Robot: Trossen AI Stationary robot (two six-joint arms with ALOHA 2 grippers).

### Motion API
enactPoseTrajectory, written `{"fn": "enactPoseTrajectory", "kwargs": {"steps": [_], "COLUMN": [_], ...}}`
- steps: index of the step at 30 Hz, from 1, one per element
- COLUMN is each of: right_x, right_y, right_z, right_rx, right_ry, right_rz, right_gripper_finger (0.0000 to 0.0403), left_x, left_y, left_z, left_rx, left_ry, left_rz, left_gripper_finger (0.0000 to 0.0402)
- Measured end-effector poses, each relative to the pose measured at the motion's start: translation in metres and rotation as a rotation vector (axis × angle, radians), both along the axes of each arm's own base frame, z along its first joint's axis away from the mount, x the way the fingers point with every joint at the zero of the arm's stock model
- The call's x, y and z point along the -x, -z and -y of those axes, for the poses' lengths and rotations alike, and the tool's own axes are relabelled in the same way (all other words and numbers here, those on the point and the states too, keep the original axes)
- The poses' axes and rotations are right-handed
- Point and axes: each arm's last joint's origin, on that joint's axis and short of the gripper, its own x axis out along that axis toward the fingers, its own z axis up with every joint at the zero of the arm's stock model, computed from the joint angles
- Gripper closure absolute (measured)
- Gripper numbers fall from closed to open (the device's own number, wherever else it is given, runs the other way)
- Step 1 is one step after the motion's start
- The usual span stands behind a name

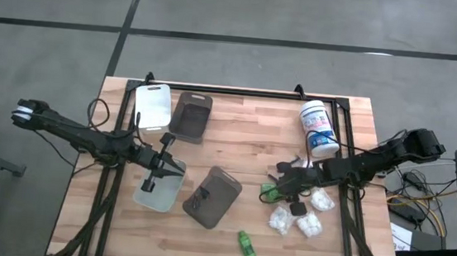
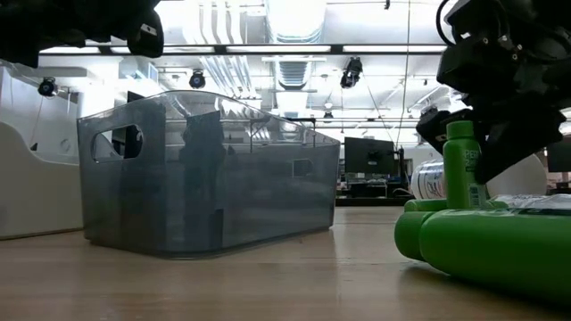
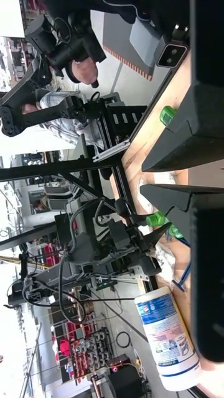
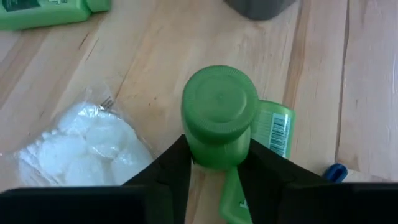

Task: Pick & Place Travel size toiletries
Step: Put the middle green shampoo into the top black transparent bin

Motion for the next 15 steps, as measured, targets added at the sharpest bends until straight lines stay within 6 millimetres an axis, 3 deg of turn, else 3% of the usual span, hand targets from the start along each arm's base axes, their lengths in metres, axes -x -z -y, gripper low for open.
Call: {"fn": "enactPoseTrajectory", "kwargs": {"steps": [7,15], "right_x": [-0.005,-0.019], "right_y": [-0.008,-0.043], "right_z": [-0.001,-0.002], "right_rx": [-0.007,0.012], "right_ry": [0.002,0.013], "right_rz": [0.022,-0.023], "right_gripper_finger": [0.0323,0.031], "left_x": [0.0,0.001], "left_y": [-0.001,-0.006], "left_z": [0.0,0.0], "left_rx": [0.002,0.048], "left_ry": [0.0,0.003], "left_rz": [0.007,0.055], "left_gripper_finger": [0.0354,0.0354]}}
